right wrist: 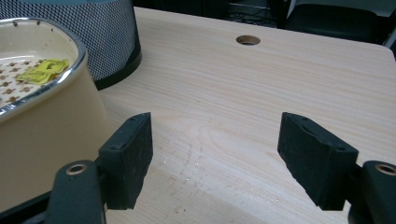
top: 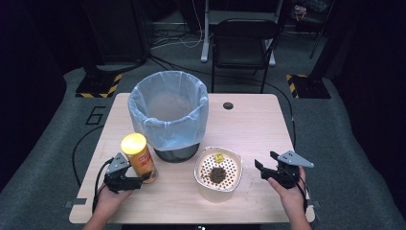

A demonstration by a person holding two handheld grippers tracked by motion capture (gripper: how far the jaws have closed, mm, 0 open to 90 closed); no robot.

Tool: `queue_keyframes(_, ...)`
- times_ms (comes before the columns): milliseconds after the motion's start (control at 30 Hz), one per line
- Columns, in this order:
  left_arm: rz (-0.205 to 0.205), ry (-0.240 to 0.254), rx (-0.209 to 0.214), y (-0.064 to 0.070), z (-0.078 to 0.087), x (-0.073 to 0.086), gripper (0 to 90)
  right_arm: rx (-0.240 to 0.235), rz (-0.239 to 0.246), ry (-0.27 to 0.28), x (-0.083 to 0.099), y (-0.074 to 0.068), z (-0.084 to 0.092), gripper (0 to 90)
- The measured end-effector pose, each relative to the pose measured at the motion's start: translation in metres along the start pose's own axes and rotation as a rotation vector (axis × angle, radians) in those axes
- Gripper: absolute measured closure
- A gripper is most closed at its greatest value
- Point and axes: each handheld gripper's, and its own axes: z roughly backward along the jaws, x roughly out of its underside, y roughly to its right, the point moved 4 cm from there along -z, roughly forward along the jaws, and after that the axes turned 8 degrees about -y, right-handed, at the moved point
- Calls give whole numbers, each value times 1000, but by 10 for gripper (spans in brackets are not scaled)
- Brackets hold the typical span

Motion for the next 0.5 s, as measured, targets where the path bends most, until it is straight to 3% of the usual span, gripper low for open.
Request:
queue_keyframes(167,43,17,32,1,15,-7,238,-2,-8,-16,4,3,-3,265)
queue_keyframes(500,63,-14,44,2,34,-18,239,4,-43,-22,8,9,-6,265)
